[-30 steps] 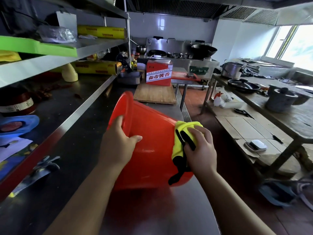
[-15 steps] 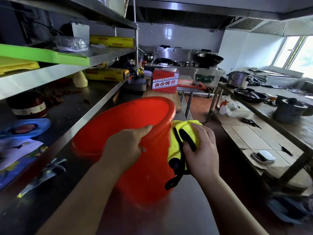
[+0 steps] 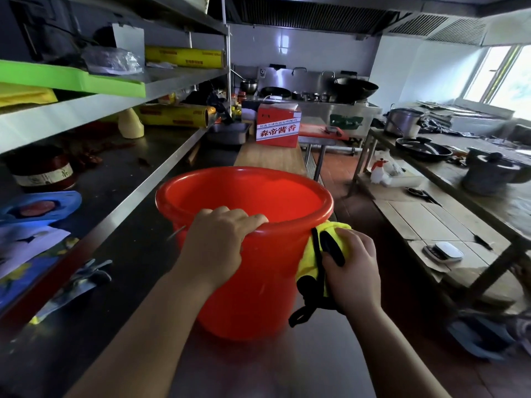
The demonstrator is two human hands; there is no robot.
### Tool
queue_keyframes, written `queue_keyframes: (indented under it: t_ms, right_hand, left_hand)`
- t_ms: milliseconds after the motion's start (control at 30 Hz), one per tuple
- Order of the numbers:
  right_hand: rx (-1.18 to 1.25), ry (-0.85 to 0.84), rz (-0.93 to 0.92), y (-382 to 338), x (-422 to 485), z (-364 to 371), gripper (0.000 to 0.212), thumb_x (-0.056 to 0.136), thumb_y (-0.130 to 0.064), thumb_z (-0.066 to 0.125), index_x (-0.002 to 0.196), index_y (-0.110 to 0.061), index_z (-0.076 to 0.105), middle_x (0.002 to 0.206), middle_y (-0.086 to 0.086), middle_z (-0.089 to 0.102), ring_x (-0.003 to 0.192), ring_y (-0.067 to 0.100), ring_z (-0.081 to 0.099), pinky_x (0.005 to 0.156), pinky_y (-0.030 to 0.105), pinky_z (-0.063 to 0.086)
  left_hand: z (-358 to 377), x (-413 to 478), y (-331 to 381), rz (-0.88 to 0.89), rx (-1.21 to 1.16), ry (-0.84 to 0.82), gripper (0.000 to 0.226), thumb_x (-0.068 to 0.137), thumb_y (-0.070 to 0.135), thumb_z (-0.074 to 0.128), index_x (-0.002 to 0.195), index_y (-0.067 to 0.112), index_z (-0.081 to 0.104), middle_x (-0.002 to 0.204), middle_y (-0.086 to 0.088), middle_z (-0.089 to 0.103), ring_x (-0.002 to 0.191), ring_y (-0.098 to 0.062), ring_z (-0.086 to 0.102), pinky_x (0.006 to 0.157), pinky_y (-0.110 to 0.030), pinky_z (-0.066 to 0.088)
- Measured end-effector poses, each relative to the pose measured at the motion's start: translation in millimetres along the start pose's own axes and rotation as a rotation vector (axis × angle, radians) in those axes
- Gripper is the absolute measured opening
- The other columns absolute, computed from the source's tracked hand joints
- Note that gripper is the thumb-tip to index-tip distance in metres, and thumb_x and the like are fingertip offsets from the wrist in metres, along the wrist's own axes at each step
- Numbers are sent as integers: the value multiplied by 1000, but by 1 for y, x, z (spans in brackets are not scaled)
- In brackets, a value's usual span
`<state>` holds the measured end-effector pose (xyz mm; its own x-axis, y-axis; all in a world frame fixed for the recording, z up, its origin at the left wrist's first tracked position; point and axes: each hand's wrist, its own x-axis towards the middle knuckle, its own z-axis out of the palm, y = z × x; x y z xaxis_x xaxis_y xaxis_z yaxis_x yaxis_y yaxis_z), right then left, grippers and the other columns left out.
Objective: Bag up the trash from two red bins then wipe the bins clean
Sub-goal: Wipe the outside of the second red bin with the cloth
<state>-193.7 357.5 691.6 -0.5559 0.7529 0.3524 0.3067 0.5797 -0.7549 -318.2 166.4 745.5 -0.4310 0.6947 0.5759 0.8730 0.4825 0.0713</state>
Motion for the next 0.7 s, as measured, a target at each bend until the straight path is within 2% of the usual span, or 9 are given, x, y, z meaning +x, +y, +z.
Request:
queue_keyframes:
  t_ms: [133, 333, 533, 633, 700]
  right_hand:
    - [-66, -80, 82, 16, -14, 5, 45, 81, -22, 66, 125, -26, 56, 130, -7, 45, 107, 21, 57, 79, 32, 45]
    - [-141, -199, 163, 38, -42, 15, 41, 82, -24, 65, 122, -25, 57, 130, -3, 46, 104, 24, 58, 82, 32, 45]
    - [-159, -244, 180, 50, -64, 21, 41, 82, -21, 66, 122, -23, 59, 128, -3, 48, 107, 21, 56, 76, 25, 37]
    - [-180, -245, 163, 57, -74, 22, 45, 80, -19, 67, 123, -23, 58, 129, -3, 48, 111, 22, 54, 82, 31, 45]
    - [-184, -245, 163, 65, -81, 22, 47, 79, -18, 68, 125, -22, 58, 130, -3, 48, 112, 22, 54, 86, 34, 47]
  left_hand:
    - [3, -7, -3, -44, -12, 55, 47, 74, -10, 65, 111, 20, 66, 89, 3, 65, 85, -20, 62, 87, -39, 41]
    - [10, -27, -5, -90, -33, 38, 47, 73, -8, 67, 111, 21, 65, 89, 3, 64, 86, -21, 61, 86, -37, 35]
    - [27, -51, 1, -83, -46, 34, 44, 72, -4, 60, 110, 19, 65, 85, 3, 61, 81, -23, 60, 86, -35, 31]
    - [27, -58, 7, -88, -67, 104, 48, 68, 1, 71, 113, 16, 64, 95, -3, 58, 91, -26, 56, 95, -39, 32]
    - [22, -63, 16, -95, -73, 141, 48, 68, 12, 70, 115, 19, 62, 103, -4, 56, 100, -27, 51, 93, -45, 34]
